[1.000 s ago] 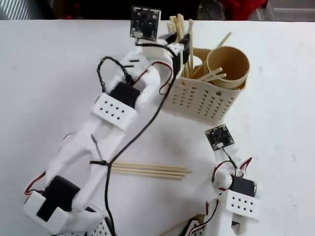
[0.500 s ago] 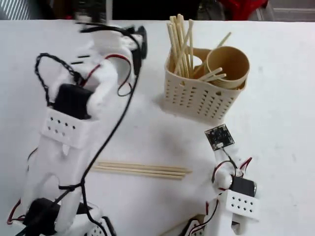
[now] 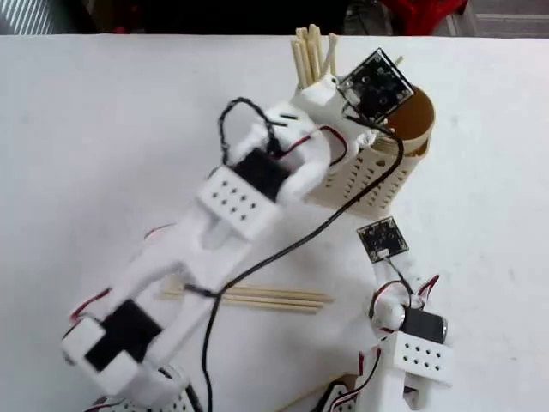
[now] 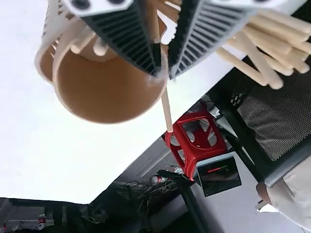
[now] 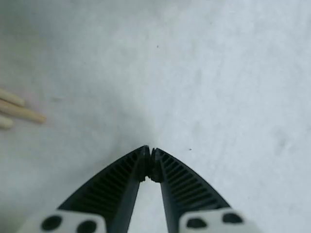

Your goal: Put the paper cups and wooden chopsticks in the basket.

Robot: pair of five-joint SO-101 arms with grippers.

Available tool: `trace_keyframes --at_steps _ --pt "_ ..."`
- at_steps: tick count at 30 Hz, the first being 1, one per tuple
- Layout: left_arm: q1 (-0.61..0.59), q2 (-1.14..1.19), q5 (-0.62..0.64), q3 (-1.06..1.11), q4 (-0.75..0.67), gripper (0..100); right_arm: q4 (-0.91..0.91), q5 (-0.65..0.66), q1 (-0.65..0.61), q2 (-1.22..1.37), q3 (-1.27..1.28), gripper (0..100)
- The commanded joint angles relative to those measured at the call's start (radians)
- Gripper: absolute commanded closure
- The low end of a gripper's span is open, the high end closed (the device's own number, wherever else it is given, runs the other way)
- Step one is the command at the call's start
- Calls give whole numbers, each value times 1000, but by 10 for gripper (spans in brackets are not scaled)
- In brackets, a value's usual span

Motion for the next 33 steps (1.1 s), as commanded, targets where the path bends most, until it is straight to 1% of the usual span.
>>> trace_keyframes --at_steps 1,4,7,10,13,17,19,21,22,25,28,29,31,33 --pt "-84 65 153 -5 -89 954 -18 11 -7 -15 -3 981" --pt "-148 58 235 -3 -78 954 -18 11 -8 -15 -3 981" --pt "-189 18 258 -3 -64 954 -18 11 -8 -15 -3 981" --pt "-182 -24 258 -2 -20 954 -18 11 -10 -15 -3 981" --pt "-143 -82 258 -3 31 954 -18 11 -10 -15 -3 981" --pt "-127 -242 258 -3 127 954 -18 11 -8 -15 -3 981" --pt "-136 -340 258 -3 218 954 -18 11 -5 -15 -3 981" --pt "-136 -443 249 -2 361 954 -18 11 -5 -15 -3 981" --pt "-136 -489 219 -3 445 954 -18 11 -7 -15 -3 981" --pt "-136 -607 63 5 681 954 -18 11 -8 -15 -3 981" --pt "-153 -677 -81 6 873 954 -18 11 -10 -15 -3 981" --pt "-163 -688 -114 8 924 954 -18 11 -10 -15 -3 981" --pt "-185 -693 -129 12 1011 954 -18 11 -10 -15 -3 981" --pt "-199 -685 -149 61 1076 954 -18 11 -10 -15 -3 981"
